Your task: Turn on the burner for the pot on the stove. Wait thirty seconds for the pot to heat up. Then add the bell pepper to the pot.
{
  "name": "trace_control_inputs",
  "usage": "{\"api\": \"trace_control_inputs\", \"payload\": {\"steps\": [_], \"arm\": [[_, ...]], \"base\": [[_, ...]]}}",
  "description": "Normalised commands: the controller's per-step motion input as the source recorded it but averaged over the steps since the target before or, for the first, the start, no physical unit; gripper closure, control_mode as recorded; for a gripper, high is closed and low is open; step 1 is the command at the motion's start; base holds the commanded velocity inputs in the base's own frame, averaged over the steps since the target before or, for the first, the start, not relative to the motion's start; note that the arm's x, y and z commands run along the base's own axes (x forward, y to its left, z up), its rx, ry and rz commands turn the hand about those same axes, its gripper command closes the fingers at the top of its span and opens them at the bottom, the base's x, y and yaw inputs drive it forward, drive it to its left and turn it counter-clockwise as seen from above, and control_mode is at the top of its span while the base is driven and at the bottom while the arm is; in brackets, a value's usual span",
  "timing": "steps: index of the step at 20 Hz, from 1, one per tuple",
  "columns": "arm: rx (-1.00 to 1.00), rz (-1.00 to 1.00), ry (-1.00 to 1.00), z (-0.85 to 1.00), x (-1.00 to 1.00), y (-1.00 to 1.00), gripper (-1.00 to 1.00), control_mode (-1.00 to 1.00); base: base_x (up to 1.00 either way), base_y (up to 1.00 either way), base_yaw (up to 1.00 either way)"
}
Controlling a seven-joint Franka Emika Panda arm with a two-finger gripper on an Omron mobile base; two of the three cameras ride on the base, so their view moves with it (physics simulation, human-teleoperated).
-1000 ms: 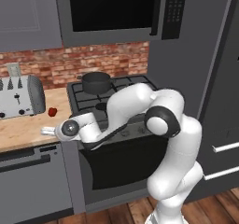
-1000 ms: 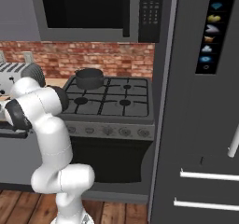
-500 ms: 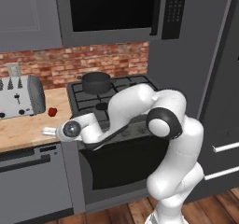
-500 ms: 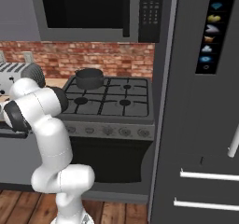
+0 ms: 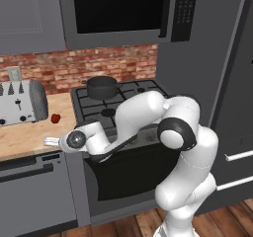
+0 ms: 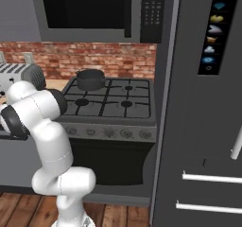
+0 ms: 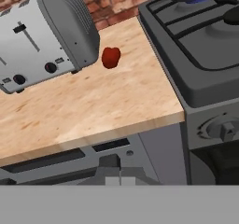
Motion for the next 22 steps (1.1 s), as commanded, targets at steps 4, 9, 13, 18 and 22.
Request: {"api": "trace_control_inputs", "payload": {"steps": [4, 9, 13, 18, 22], "arm": [[0.0, 0.0, 0.0, 0.0, 0.0, 0.0, 1.0, -1.0], [0.0, 0.0, 0.0, -0.02, 0.0, 0.0, 1.0, -1.0], [0.0, 0.0, 0.0, -0.01, 0.0, 0.0, 1.0, -1.0], [0.0, 0.0, 0.0, 0.0, 0.0, 0.0, 1.0, -1.0], [0.0, 0.0, 0.0, 0.0, 0.0, 0.0, 1.0, -1.0]], "base": [[0.0, 0.0, 0.0], [0.0, 0.0, 0.0], [0.0, 0.0, 0.0], [0.0, 0.0, 0.0], [0.0, 0.0, 0.0]]}}
